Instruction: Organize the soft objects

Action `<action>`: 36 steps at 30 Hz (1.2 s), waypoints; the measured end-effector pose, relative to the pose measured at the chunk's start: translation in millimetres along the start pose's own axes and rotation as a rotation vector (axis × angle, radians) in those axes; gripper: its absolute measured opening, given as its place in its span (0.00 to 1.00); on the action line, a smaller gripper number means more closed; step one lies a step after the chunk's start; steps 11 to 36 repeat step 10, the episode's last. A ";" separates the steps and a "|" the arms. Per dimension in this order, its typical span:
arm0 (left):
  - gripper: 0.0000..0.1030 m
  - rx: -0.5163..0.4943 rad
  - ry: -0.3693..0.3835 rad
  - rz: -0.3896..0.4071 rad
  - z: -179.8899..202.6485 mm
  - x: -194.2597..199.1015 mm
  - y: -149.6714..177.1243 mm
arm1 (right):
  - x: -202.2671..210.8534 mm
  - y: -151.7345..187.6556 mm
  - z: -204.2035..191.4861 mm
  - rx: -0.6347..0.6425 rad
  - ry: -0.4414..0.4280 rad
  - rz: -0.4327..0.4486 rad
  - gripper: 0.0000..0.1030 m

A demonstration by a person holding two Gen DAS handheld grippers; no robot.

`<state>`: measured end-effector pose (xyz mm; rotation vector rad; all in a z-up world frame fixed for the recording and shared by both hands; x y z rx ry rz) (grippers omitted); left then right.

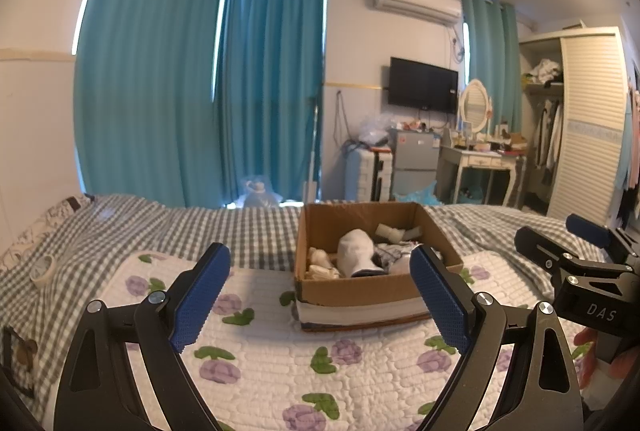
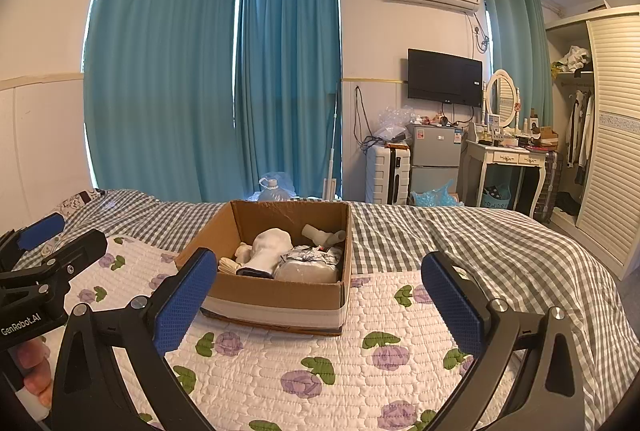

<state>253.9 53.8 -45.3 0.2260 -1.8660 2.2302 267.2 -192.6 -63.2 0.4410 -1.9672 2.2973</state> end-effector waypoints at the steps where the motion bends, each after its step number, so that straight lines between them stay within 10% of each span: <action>1: 0.90 0.000 -0.002 -0.001 -0.4 -0.2 0.7 | -0.3 0.1 -0.5 0.001 0.000 -0.001 1.00; 36: 0.90 0.009 -0.010 -0.005 -1.5 -0.4 2.7 | 0.1 1.1 0.9 0.002 0.000 -0.002 1.00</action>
Point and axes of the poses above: each gripper's, at about its wrist camera, not at the fingertips, and x roughly against the way its jaws point, z to its right, y to its underside, the point moved 8 cm from there along -x, roughly the way its jaws point, and after that the axes turned 8 degrees about x, right-handed, at the moved point
